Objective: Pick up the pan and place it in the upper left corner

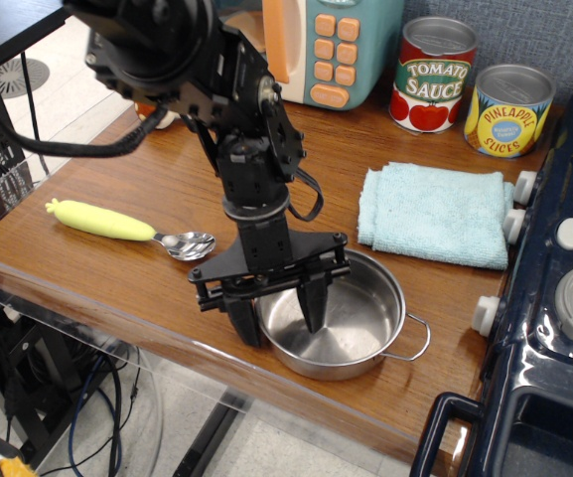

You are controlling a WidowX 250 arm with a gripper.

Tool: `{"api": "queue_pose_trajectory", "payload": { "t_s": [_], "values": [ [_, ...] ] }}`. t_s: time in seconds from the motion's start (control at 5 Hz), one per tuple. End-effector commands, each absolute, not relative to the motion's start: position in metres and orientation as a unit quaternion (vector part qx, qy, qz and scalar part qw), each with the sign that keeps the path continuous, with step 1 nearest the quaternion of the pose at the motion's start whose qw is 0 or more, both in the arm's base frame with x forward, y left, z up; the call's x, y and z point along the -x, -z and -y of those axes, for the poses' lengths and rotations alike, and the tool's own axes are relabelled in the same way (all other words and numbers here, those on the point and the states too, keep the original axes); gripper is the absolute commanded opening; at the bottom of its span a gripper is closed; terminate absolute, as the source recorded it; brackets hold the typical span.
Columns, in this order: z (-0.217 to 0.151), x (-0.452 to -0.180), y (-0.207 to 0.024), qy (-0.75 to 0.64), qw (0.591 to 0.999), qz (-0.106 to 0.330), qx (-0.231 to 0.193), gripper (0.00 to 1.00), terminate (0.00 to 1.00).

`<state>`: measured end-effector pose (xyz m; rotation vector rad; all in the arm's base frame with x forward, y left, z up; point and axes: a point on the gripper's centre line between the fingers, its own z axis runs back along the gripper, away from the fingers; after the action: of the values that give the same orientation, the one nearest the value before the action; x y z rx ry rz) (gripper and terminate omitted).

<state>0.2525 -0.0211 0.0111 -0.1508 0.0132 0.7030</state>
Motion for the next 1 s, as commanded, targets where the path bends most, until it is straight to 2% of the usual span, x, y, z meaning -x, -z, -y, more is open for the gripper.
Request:
{"api": "queue_pose_trajectory", "payload": {
  "t_s": [0.0, 0.4, 0.6, 0.8],
  "values": [
    [0.021, -0.257, -0.014, -0.335, 0.938, 0.009, 0.088, 0.00, 0.00],
    [0.015, -0.255, -0.029, -0.330, 0.938, 0.020, 0.101, 0.00, 0.00],
    [0.010, -0.253, -0.047, -0.331, 0.936, 0.032, 0.112, 0.00, 0.00],
    [0.001, -0.254, -0.078, -0.351, 0.927, 0.033, 0.130, 0.00, 0.00]
  ]
}}
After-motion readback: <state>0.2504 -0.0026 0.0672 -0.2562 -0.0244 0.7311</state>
